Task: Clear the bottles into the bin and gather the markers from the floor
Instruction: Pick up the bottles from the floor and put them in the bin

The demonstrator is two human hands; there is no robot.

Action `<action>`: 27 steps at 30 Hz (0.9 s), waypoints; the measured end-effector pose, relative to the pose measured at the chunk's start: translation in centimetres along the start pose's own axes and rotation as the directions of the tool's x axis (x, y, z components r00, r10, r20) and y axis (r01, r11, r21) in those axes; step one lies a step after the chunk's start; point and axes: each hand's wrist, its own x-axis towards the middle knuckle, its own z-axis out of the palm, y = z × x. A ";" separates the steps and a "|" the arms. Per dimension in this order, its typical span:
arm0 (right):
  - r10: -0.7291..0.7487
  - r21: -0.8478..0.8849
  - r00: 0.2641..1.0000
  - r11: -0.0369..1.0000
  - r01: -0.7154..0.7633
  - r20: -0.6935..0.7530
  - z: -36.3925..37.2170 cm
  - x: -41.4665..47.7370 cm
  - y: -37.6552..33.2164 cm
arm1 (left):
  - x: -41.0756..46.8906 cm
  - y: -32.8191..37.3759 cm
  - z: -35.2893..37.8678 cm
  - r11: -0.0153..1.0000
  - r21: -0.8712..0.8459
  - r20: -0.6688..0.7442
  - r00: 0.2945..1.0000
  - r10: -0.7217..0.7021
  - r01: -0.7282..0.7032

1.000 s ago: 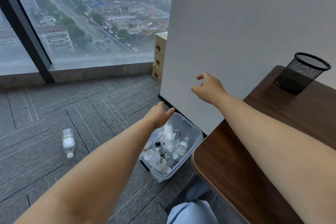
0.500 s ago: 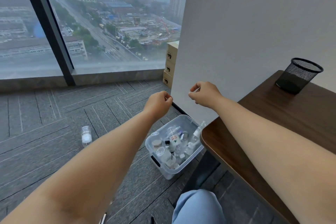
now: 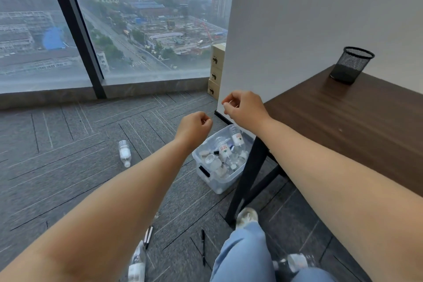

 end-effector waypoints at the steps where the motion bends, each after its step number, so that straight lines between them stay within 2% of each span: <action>1: 0.011 0.000 1.000 1.000 -0.011 0.007 0.4 -1.6 -0.2 | -1.6 -0.4 -0.1 1.000 0.006 0.004 1.000 -0.005 0.005; 9: 0.161 0.005 0.987 0.987 -0.161 0.029 1.5 -15.2 0.7 | -13.5 -2.1 0.7 1.000 0.027 0.057 0.998 -0.018 0.017; 14: 0.249 0.043 0.968 0.968 -0.249 -0.009 1.4 -22.9 2.4 | -19.5 -1.2 3.6 0.999 0.023 0.122 0.992 0.022 -0.025; 17: 0.311 0.070 0.950 0.948 -0.311 0.016 1.5 -26.3 4.4 | -21.9 -1.1 6.1 1.000 0.000 0.170 0.985 0.011 -0.011; 21: 0.419 0.116 0.908 0.901 -0.419 0.025 2.3 -29.2 8.3 | -23.9 -2.2 9.8 1.000 0.011 0.234 0.972 -0.007 0.005; 27: 0.574 0.064 0.809 0.809 -0.584 0.125 7.4 -31.7 16.6 | -24.0 -7.4 16.7 0.995 0.057 0.308 0.947 -0.092 0.078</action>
